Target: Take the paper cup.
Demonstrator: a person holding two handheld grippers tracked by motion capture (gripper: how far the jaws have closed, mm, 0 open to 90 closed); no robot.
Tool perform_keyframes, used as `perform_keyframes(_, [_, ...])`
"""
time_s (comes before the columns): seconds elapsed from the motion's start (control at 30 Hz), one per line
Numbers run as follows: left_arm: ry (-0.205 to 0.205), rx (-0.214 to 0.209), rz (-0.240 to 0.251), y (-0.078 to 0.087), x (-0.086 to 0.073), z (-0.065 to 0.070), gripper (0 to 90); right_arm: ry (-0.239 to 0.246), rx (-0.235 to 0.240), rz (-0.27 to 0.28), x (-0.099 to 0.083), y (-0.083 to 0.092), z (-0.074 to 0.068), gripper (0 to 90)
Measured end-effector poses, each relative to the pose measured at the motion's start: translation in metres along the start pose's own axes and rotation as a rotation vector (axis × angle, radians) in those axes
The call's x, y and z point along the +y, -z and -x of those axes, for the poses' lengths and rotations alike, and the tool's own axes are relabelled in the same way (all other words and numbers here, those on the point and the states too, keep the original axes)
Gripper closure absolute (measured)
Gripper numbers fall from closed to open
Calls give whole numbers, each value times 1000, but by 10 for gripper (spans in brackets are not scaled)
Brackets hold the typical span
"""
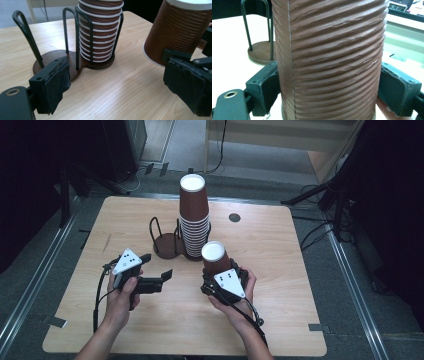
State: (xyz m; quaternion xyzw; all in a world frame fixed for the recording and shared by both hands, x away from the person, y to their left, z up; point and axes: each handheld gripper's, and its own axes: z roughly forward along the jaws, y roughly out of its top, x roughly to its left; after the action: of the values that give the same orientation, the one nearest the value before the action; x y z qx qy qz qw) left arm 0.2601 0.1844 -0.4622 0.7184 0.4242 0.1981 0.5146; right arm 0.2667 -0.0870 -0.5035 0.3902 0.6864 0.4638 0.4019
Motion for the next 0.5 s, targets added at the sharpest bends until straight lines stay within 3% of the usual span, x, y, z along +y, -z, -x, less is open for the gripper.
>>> perform_keyframes(0.5, [-28,-49,18,1,4,11,78,82,13,-3,-5,-3,-19,124])
